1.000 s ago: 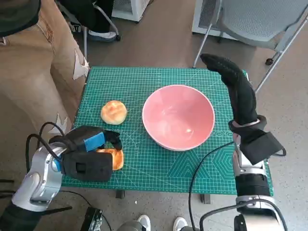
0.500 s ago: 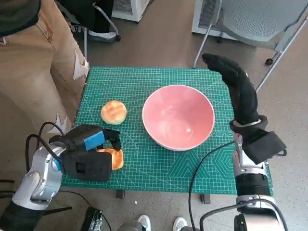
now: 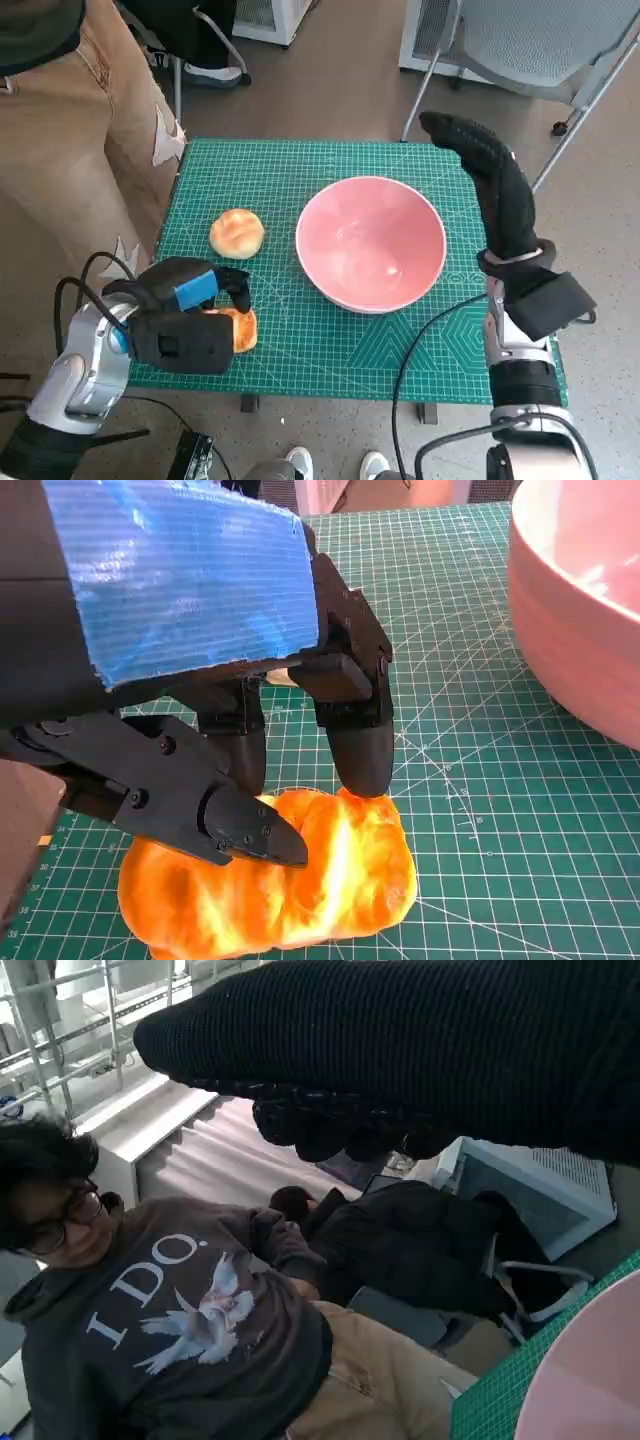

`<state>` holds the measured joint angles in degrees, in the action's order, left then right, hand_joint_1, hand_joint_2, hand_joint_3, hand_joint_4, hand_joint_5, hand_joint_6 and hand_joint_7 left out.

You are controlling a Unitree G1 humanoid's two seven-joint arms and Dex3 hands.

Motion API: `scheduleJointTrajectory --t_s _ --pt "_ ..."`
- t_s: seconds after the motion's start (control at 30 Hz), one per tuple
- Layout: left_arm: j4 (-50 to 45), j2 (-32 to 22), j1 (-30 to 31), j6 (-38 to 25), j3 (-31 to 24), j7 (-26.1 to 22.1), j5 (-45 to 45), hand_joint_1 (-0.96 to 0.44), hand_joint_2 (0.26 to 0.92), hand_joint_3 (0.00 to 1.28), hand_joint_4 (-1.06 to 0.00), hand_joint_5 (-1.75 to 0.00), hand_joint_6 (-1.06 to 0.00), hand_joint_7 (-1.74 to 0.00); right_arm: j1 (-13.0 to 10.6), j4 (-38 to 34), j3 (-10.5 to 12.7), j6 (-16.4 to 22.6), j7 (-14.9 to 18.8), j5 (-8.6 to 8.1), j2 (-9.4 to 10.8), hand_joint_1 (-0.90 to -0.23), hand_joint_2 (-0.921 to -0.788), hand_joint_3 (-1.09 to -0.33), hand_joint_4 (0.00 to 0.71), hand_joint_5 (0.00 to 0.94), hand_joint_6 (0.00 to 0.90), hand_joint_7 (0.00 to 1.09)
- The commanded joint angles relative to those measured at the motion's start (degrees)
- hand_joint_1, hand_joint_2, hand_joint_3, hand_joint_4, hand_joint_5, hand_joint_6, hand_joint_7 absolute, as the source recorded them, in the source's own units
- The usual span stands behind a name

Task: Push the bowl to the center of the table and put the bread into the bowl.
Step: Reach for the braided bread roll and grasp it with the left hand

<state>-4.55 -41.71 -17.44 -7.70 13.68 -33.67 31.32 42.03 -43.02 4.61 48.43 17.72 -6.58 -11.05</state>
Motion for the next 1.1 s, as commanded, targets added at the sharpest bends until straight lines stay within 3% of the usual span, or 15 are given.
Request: scheduleJointTrajectory --t_s 0.03,0.4,0.67,1.1 --pt "-1.96 -0.04 -1.31 -0.93 -1.29 -1.11 -0.64 0.00 0.884 0.08 -0.79 -1.07 -0.66 -1.12 0.21 -1.11 0.06 -0.28 0.43 0.22 0.07 -0.704 -0.921 -0.852 0.140 0.001 -0.001 0.42" --pt "-8.82 -0.42 -2.67 -2.83 -5.40 -2.64 -2.51 0.00 0.887 0.07 -0.79 -1.06 -0.65 -1.14 0.50 -1.42 -0.21 -0.30 0.22 0.76 0.02 -0.707 -0.921 -0.851 0.141 0.001 -0.001 0.42" --pt "-14.66 -0.22 -3.41 -3.19 -8.86 -2.02 -3.55 0.00 0.884 0.07 -0.78 -1.16 -0.69 -1.01 0.51 -1.42 -0.48 -0.04 -0.47 1.64 0.17 -0.699 -0.921 -0.850 0.144 0.002 -0.001 0.43" --pt "-21.29 0.29 -3.87 -5.42 -10.36 -2.40 -3.39 0.00 0.871 0.06 -0.81 -1.15 -0.75 -0.92 0.32 -1.31 -0.47 0.24 -0.54 1.90 0.44 -0.703 -0.921 -0.848 0.145 0.002 -0.001 0.43"
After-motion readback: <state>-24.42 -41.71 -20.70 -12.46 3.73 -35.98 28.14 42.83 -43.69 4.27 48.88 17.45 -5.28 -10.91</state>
